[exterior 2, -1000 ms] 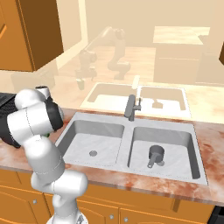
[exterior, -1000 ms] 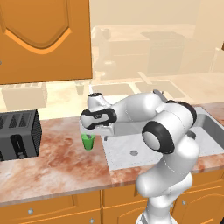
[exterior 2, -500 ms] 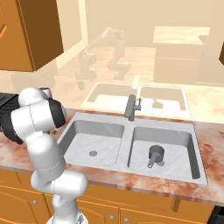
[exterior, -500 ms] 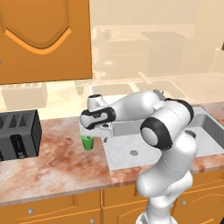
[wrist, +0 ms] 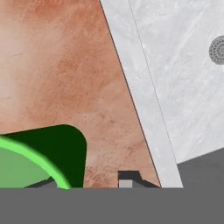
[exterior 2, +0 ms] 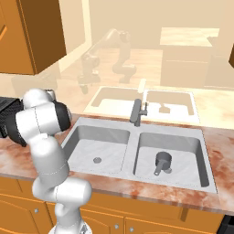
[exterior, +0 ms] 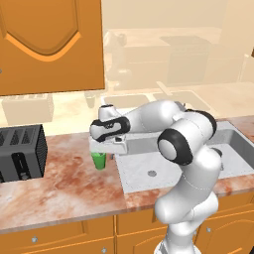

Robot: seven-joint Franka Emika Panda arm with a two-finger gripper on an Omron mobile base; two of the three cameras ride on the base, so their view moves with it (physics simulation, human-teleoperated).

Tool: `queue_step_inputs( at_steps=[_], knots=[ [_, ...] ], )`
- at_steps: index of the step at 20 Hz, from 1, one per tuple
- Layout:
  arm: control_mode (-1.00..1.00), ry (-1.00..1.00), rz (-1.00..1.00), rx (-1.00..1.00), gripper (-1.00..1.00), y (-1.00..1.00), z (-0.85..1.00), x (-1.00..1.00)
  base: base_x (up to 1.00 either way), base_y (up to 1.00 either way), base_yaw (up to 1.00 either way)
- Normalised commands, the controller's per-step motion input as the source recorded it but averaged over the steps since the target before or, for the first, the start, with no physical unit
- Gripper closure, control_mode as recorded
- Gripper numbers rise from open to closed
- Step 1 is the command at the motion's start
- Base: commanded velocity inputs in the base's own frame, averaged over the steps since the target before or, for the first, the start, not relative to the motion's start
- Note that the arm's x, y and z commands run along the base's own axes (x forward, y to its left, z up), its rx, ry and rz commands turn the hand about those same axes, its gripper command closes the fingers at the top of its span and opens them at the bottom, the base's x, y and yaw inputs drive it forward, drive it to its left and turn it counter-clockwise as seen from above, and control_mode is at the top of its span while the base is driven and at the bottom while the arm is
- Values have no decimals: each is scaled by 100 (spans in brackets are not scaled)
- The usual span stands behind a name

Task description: Move any existing items from the left basin to the right basin for drying. Then move the cup from the counter to the left basin of the sink for washing.

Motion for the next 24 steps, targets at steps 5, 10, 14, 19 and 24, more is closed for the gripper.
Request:
queue_step_inputs(
  at_steps=[5, 10, 14, 19, 24],
  knots=[
    [-100, -2, -3, 1, 100, -23, 10, -6, 0, 0, 0],
    [-100, -2, -5, 1, 100, -39, 14, -7, 0, 0, 0],
    [-100, 0, -4, 4, 100, -48, 13, -1, 0, 0, 0],
    [-100, -1, -5, 4, 100, -66, 3, 0, 0, 0, 0],
    [-100, -3, -4, 7, 100, -72, 0, -1, 0, 0, 0]
  ],
)
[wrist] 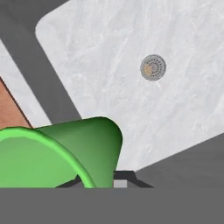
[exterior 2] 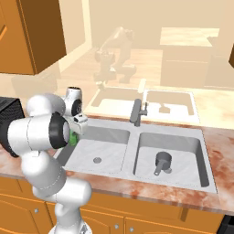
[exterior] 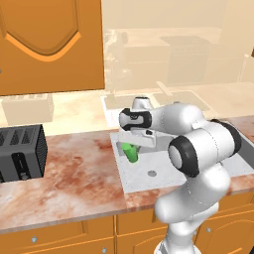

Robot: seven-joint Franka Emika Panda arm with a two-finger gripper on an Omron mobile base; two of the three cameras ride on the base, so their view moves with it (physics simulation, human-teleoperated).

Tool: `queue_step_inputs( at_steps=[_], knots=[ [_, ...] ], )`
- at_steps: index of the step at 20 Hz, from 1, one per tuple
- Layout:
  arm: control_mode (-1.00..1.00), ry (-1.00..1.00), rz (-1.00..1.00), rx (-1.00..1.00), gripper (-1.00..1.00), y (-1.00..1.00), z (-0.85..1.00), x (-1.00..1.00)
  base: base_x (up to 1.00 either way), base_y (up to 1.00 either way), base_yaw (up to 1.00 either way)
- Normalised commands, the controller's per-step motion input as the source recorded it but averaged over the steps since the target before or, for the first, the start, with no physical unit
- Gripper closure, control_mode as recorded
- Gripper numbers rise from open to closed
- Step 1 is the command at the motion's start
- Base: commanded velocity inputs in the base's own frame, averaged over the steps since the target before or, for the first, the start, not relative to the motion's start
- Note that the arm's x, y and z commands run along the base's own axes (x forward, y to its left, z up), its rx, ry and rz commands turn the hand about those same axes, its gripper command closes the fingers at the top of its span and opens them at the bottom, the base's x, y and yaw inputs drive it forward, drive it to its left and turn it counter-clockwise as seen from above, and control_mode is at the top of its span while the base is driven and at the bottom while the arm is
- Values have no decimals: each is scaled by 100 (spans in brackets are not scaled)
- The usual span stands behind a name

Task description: Move any existing items from the left basin to the right basin for drying. Then move the cup from the counter to the left basin of the sink for washing.

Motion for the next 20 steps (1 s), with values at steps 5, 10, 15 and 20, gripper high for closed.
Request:
queue_step_inputs(
  at_steps=[5, 10, 15, 20],
  knots=[
    [-100, -5, -1, 6, 100, -58, -19, 0, 0, 0, 0],
    [-100, -7, 0, 5, 100, -32, -37, 0, 0, 0, 0],
    [-100, -1, 0, 5, 100, -19, -44, 4, 0, 0, 0],
    [-100, 0, 0, 7, 100, -13, -38, 12, 0, 0, 0]
  ],
)
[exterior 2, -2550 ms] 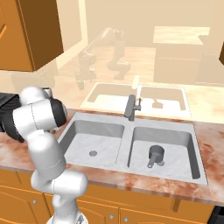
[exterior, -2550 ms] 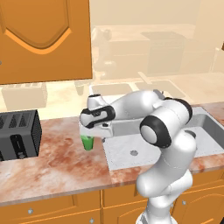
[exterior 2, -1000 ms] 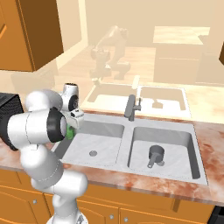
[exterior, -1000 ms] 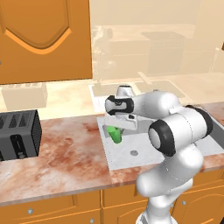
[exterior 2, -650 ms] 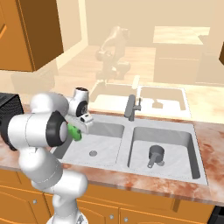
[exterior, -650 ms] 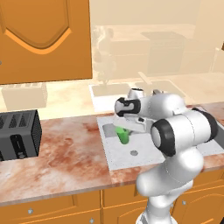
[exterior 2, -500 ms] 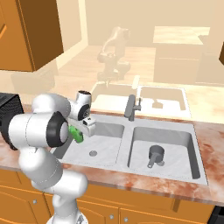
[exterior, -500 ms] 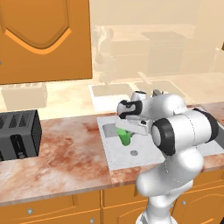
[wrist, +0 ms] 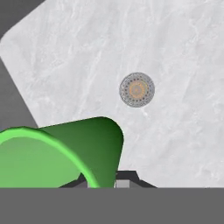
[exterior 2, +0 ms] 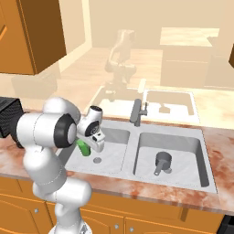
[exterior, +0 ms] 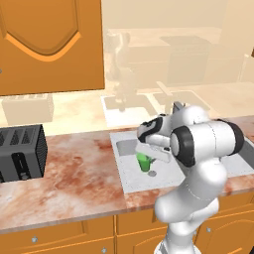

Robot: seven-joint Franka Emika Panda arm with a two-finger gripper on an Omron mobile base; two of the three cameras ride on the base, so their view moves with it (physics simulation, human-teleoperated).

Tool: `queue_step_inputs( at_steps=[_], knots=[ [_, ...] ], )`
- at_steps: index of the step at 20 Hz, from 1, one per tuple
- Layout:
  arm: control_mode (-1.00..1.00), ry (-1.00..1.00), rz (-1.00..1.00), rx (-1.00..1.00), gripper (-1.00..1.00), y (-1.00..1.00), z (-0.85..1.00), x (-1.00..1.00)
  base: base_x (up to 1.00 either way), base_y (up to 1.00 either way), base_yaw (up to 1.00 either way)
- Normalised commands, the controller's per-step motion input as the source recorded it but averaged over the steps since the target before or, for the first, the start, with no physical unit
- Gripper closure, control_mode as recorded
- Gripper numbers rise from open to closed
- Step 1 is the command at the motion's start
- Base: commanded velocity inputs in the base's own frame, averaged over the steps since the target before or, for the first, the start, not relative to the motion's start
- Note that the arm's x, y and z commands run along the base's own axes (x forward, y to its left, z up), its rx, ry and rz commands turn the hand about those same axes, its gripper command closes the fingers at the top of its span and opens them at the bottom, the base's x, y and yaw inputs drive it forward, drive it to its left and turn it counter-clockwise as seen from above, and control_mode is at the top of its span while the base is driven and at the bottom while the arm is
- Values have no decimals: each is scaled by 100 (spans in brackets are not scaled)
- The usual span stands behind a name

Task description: Move any existing items from the left basin to the right basin for drying. Then move the cup from the counter to the left basin of the sink for washing.

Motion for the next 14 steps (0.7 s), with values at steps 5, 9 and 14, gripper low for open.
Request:
queue_step_inputs(
  at_steps=[5, 9, 14],
  knots=[
    [-100, 0, 0, 6, 100, -9, -31, 13, 0, 0, 0],
    [-100, 0, 0, 5, 100, -4, -29, 19, 0, 0, 0],
    [-100, 1, 0, 9, 100, 0, -21, 25, 0, 0, 0]
  ],
)
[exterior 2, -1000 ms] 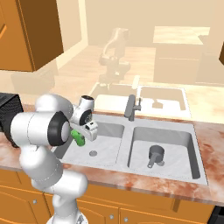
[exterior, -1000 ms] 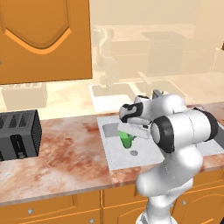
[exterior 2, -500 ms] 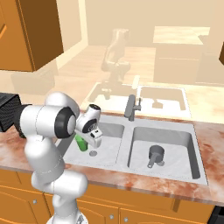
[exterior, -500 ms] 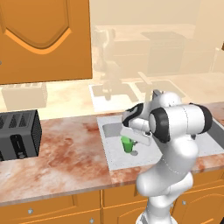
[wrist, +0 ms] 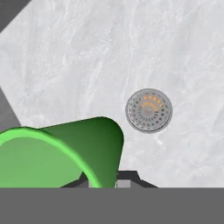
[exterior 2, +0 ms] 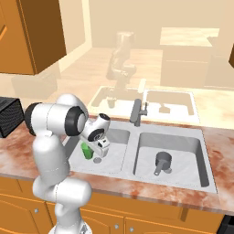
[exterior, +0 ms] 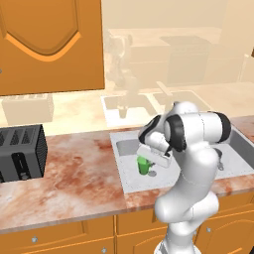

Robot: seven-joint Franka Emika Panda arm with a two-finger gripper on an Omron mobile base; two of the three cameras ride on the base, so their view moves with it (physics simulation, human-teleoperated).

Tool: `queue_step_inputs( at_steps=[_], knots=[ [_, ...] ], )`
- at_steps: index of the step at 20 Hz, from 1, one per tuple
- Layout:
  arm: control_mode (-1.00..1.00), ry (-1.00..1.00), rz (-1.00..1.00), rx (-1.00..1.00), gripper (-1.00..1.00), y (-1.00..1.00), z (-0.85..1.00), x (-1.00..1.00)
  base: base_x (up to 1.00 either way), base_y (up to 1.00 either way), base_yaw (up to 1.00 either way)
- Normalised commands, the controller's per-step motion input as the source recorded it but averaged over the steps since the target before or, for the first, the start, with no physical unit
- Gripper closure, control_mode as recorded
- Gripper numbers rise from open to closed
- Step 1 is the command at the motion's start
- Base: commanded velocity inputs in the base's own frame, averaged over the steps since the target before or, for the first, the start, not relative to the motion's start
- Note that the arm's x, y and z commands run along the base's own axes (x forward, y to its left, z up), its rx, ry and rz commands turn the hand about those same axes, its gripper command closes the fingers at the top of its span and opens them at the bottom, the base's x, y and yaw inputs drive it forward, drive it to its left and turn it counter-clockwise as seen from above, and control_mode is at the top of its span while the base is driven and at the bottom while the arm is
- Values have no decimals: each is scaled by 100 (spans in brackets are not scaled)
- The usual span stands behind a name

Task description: Move any existing items from the left basin to the right basin for drying. Then move the cup from the counter to the left basin of the sink for washing.

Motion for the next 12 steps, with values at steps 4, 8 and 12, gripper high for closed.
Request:
queue_step_inputs(
  at_steps=[4, 8, 12],
  knots=[
    [-100, 3, 0, 9, 100, 0, -20, 27, 0, 0, 0],
    [-100, 4, 0, 8, 100, 0, -20, 29, 0, 0, 0],
    [-100, 5, 0, 7, 100, 0, -22, 27, 0, 0, 0]
  ],
)
